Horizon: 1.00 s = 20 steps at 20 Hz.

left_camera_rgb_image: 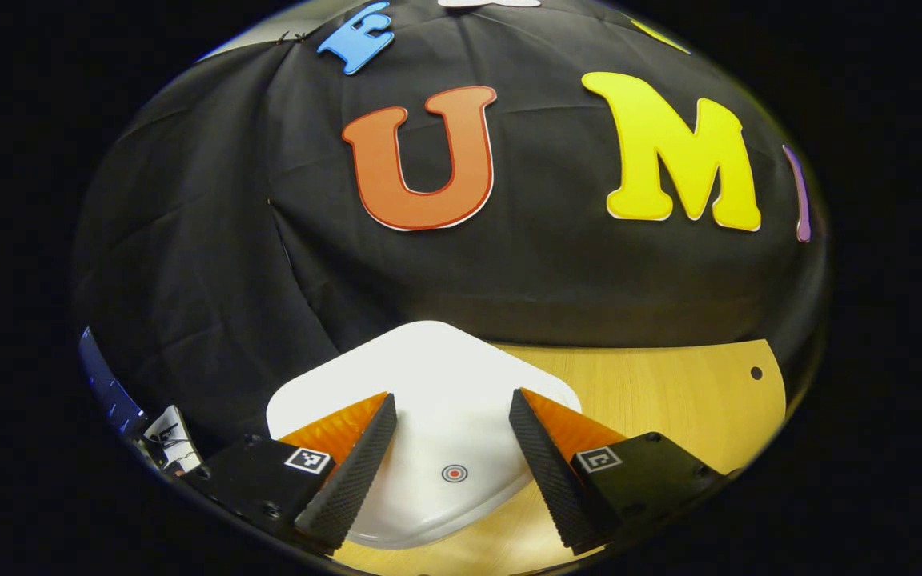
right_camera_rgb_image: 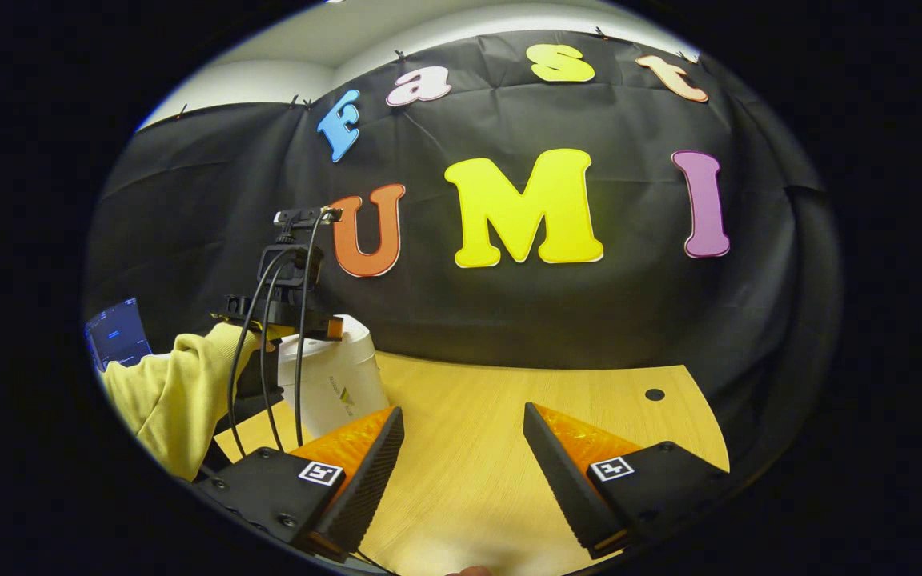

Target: Press the lid of the desktop garbage bin to open it, pick up the crumpled paper on the desktop and throw it into the bin, then pick up the pop can on the desktop and drop it into the bin, and finally close the garbage bin lid.

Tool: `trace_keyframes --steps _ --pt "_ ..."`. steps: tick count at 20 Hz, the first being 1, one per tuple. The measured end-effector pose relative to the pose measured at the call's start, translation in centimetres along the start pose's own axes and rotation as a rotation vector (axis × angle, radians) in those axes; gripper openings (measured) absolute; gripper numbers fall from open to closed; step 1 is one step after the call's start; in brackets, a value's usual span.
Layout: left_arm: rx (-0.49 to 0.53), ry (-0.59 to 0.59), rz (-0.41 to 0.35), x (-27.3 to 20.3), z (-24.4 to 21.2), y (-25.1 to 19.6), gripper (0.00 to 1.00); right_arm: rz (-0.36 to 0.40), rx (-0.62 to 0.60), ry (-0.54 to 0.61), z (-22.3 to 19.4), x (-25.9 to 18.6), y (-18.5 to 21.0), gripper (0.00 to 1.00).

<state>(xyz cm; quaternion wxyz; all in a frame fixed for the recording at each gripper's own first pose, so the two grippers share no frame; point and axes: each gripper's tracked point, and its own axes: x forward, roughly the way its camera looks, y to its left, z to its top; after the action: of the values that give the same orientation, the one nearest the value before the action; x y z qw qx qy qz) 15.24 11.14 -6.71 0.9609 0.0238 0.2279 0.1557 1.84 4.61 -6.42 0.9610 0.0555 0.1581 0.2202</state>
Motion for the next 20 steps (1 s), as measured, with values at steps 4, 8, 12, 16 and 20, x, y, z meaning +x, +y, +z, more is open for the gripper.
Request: trace_keyframes --steps 4,8,12,16,20 --pt "-0.057 -0.105 -0.062 -3.3 0.3 -0.7 0.98 -0.029 -0.004 0.006 -0.4 -0.3 0.0 0.95" --pt "-0.066 -0.21 -0.107 -7.0 0.6 -1.5 0.98 -0.046 0.003 0.002 -0.4 0.1 0.4 0.95" --pt "-0.094 -0.288 -0.151 -10.6 0.1 -2.0 0.98 -0.061 -0.013 -0.018 -0.1 0.4 1.1 0.96" --pt "-0.091 -0.349 -0.182 -13.1 0.0 -2.4 0.98 -0.08 -0.038 -0.063 0.9 0.4 1.5 0.95" --pt "-0.11 -0.391 -0.211 -14.8 0.0 -2.8 0.98 -0.095 -0.06 -0.111 1.8 0.0 1.8 0.96"
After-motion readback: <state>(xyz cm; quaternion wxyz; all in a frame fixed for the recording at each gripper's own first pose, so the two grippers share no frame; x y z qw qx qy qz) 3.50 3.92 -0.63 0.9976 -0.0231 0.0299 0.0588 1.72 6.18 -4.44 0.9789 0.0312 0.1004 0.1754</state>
